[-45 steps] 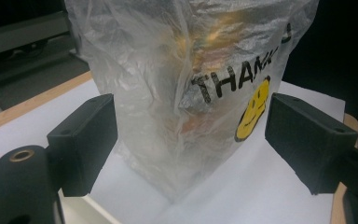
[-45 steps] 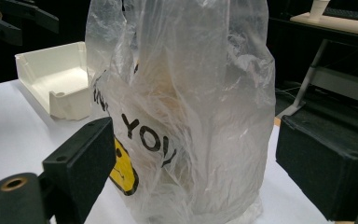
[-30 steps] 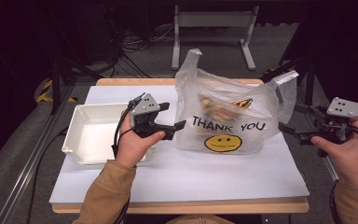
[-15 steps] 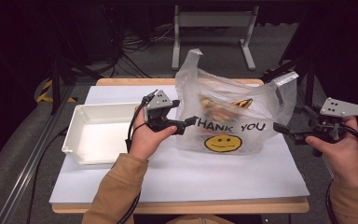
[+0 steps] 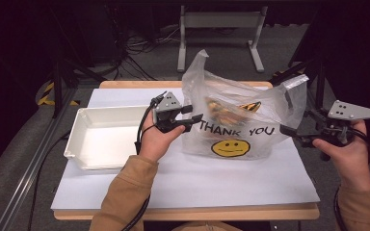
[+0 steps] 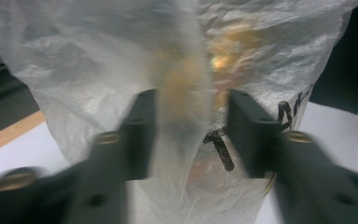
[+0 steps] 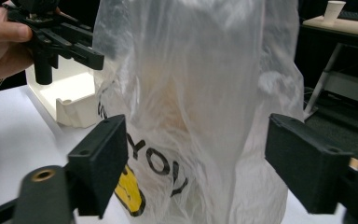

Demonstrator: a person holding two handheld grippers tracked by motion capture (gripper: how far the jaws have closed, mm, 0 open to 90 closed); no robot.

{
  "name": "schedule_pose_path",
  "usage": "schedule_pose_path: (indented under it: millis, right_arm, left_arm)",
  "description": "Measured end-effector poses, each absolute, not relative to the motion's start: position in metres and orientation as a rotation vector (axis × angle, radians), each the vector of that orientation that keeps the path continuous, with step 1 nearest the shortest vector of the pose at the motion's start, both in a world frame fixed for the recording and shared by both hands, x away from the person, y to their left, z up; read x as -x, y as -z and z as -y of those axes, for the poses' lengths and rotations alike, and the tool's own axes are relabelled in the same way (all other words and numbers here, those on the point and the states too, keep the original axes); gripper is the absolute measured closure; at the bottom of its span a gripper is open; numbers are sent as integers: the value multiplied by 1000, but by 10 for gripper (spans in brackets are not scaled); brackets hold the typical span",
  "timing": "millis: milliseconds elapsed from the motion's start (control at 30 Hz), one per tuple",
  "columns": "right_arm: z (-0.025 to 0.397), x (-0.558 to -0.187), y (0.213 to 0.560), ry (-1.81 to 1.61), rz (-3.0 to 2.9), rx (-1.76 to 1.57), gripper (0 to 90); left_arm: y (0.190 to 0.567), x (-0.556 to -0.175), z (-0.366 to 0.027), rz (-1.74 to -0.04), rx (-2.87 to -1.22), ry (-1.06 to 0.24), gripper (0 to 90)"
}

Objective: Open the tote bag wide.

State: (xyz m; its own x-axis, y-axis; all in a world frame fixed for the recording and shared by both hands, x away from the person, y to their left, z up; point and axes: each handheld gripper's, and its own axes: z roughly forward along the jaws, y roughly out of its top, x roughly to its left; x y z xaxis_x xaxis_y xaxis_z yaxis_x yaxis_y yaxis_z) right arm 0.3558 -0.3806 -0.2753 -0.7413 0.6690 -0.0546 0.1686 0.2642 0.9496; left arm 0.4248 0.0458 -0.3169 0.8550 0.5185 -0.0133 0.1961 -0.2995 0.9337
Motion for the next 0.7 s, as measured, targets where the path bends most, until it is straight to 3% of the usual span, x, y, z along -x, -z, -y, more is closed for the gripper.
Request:
schedule_pose_path:
  millis: [67, 200, 333, 633, 700]
  right_arm:
    - [381, -355, 274, -1487, -2085, -752, 293]
    - [382, -354, 272, -1477, -2079, -748, 382]
    - [382, -354, 272, -1465, -2079, -748, 480]
    - [379, -355, 276, -1445, -2086, -750, 841]
    - [378, -356, 277, -1433, -2091, -746, 881]
  left_arm:
    - [315, -424, -48, -524, -1890, -356, 770]
    - [312, -421, -52, -517, -1879, -360, 894]
    - [311, -419, -53, -509, -1873, -369, 898]
    - [312, -415, -56, -497, -1861, -375, 898]
    - [312, -414, -57, -497, -1866, -380, 899]
